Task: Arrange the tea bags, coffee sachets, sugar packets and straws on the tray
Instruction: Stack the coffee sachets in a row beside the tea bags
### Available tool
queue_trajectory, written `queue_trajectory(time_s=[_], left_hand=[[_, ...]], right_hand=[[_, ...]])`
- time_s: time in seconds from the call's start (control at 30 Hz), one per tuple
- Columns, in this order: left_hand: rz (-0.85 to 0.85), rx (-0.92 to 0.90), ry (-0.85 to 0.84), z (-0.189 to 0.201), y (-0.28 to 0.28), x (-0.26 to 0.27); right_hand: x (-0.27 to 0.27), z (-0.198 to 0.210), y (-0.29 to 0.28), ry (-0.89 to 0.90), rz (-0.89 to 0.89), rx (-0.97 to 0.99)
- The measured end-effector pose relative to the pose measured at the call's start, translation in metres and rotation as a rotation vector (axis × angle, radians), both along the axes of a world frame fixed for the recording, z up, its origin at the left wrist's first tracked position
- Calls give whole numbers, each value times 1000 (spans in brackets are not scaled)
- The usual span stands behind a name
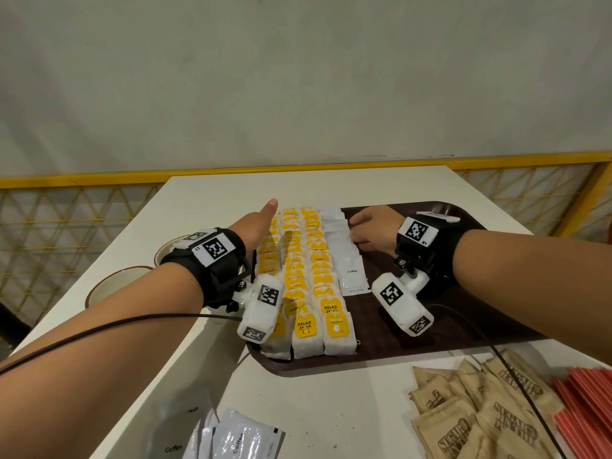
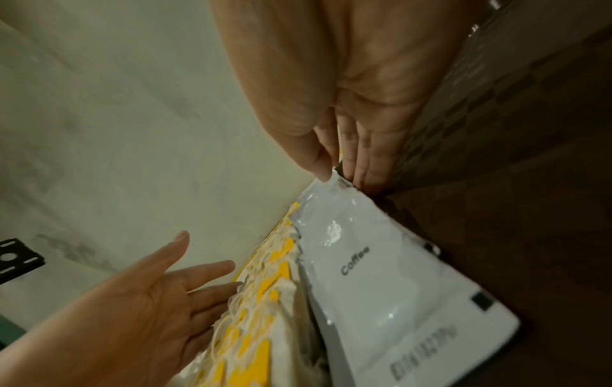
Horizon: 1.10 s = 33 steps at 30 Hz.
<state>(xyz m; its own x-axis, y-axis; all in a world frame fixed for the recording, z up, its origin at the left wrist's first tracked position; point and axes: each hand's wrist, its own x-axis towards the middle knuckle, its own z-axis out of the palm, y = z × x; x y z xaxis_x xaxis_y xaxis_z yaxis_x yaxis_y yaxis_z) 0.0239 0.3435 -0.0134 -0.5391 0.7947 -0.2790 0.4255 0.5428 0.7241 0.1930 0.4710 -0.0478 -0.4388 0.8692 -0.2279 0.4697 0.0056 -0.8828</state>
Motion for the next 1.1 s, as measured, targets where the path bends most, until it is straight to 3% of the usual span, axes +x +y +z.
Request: queue_trajectory(time_s=[0.23,0.4,0.67,0.8,0.87,0.93,1.03,1.1], left_hand=[[-14,-7,10,-1,2,0],[-4,11,-13,-3,5,-3],[8,21,-59,-13,12,-12],[41,88,-198,-9,8,-15],[68,147,-271,2,-3,-15],[57,239,-329,16,-23,-14],[-113,284,-257,34,-74,-10],[-304,171,-64,38,-119,-9]], right_hand=[[-8,-1,9,45,-59,-27],[-19,1,19,-113,-2,197],[-29,-1,31,-258,55,264],[-21,9,30,-278,43,251],[-15,25,20,-254,24,278],[-12,47,-7,-67,25,290],[-3,73,-74,196,244,331],[9,78,-126,127,528,422]])
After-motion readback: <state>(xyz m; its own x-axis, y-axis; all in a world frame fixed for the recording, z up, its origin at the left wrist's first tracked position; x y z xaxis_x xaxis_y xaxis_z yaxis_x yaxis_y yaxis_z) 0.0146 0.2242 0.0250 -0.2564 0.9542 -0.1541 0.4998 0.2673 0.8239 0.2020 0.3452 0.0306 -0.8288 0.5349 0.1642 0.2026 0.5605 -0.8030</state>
